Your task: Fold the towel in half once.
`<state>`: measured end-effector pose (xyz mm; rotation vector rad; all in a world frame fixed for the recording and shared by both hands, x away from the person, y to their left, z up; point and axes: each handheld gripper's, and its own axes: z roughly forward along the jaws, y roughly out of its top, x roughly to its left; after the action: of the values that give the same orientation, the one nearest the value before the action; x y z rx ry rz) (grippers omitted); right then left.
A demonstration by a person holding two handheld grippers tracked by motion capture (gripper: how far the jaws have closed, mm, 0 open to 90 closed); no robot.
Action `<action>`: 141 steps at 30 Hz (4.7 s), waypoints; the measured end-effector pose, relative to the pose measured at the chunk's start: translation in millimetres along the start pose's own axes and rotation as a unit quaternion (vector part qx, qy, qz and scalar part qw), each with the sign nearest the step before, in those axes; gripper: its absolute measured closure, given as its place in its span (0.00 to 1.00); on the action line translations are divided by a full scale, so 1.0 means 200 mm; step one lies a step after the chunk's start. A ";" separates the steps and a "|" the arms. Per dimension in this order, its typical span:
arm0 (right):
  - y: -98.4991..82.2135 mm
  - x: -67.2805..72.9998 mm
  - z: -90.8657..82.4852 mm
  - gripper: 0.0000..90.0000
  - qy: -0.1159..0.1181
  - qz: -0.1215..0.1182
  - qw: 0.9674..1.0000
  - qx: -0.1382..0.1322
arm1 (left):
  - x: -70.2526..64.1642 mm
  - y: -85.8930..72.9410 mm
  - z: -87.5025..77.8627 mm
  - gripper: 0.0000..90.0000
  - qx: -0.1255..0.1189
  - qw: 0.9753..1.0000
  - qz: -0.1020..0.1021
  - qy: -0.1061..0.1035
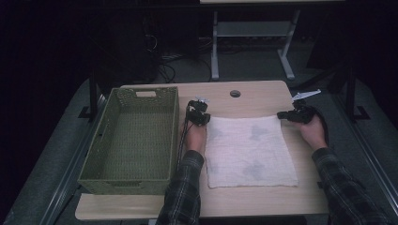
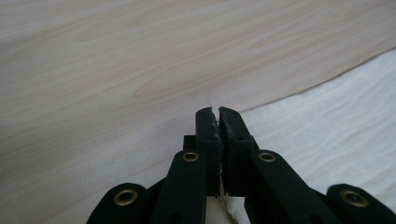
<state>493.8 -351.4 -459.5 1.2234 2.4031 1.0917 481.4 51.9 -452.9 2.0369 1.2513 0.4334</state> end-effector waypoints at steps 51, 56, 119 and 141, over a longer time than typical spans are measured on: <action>-0.25 0.22 -0.44 0.97 0.035 -0.034 0.996 -0.073 | -0.23 -0.20 -0.46 0.97 -0.048 0.998 0.035 -0.018; -0.30 0.27 -0.45 0.97 0.035 -0.041 0.997 -0.062 | -0.26 -0.25 -0.49 0.97 -0.043 0.998 0.045 -0.018; -0.71 0.61 -0.66 0.77 0.094 -0.041 0.995 -0.019 | -0.51 -0.59 -0.72 0.76 0.025 0.991 0.106 -0.078; -0.41 0.32 -0.36 0.78 0.014 -0.012 1.000 -0.013 | -0.35 -0.32 -0.45 0.65 0.002 0.994 0.111 -0.020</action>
<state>368.6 -368.8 -458.9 1.1766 2.4104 1.1358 353.5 44.9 -429.2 2.1862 1.0057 0.4898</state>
